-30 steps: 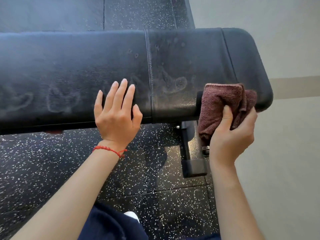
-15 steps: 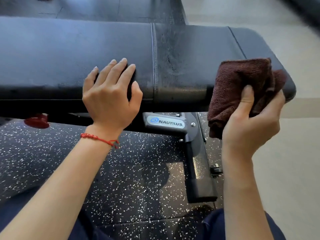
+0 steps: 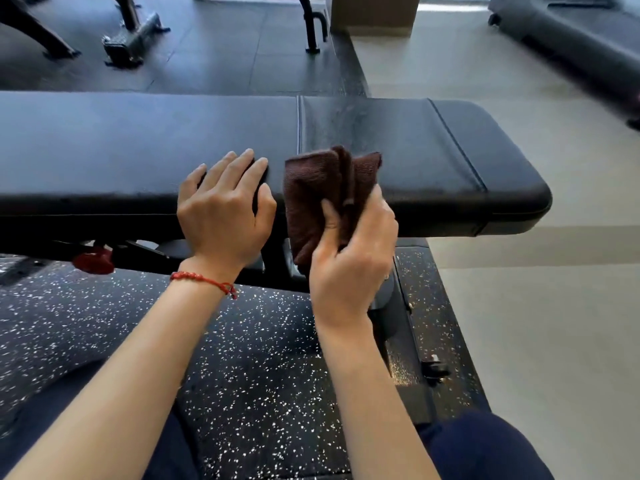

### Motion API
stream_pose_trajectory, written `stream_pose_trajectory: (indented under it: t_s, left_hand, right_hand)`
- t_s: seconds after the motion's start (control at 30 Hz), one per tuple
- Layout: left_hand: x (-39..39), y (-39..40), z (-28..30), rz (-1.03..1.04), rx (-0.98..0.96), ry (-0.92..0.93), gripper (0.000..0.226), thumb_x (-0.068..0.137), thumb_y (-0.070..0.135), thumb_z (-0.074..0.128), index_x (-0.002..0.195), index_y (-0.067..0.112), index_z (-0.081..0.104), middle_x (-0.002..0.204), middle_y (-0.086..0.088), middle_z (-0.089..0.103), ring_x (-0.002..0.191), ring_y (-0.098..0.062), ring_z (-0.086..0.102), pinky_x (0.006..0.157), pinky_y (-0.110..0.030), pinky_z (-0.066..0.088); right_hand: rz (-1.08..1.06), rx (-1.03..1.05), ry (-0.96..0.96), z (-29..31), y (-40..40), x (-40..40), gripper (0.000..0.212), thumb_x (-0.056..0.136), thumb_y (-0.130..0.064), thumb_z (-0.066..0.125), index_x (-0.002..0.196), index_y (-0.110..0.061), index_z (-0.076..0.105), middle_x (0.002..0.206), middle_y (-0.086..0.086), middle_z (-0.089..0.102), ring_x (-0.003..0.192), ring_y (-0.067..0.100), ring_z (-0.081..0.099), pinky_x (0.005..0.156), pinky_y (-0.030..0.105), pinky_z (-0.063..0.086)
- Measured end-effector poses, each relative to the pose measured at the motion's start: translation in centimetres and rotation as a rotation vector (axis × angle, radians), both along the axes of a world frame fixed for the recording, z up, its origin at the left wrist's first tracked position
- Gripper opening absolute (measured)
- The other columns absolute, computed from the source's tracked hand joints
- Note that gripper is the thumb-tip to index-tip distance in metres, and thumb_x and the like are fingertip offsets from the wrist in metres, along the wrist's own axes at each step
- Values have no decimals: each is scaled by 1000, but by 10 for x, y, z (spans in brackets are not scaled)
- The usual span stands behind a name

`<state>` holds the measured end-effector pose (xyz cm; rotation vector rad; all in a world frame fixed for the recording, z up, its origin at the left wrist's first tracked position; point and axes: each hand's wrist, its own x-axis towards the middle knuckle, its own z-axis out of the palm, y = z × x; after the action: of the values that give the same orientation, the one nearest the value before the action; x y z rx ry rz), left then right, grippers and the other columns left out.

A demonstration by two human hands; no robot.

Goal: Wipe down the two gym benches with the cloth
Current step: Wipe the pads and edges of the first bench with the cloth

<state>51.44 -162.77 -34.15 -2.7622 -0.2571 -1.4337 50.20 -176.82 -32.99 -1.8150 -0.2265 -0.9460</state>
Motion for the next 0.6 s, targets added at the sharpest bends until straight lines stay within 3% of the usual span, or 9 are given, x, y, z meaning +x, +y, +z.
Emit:
stream_pose_trajectory:
  t_s: [0.17, 0.3, 0.4, 0.6]
  left_hand:
    - [-2, 1, 1, -7, 10, 6, 36, 90, 26, 41, 109, 16, 70, 116, -4, 66, 109, -23, 61, 94, -38, 39]
    - [-2, 1, 1, -3, 9, 17, 36, 90, 27, 41, 109, 16, 69, 116, -4, 66, 109, -23, 61, 94, -38, 39]
    - [-2, 1, 1, -2, 17, 24, 36, 90, 27, 41, 109, 16, 69, 116, -4, 66, 109, -23, 61, 93, -37, 38]
    - [-4, 0, 2, -17, 38, 32, 34, 91, 25, 41, 109, 14, 69, 115, -6, 67, 108, -25, 61, 92, -37, 36]
  right_hand:
    - [1, -30, -32, -11, -21, 7, 39, 91, -22, 54, 118, 6, 53, 99, 18, 61, 91, 27, 56, 88, 25, 42]
    - [-142, 24, -46, -16, -52, 19, 38, 90, -19, 56, 118, 6, 51, 97, 21, 62, 91, 25, 53, 85, 26, 42]
    - [-179, 60, -34, -14, -64, 23, 43, 91, -24, 53, 115, 12, 53, 98, 23, 62, 93, 22, 52, 89, 12, 37]
    - [-157, 118, -24, -9, -58, 21, 41, 87, -18, 60, 114, 12, 53, 103, 0, 50, 97, 18, 53, 91, 5, 32]
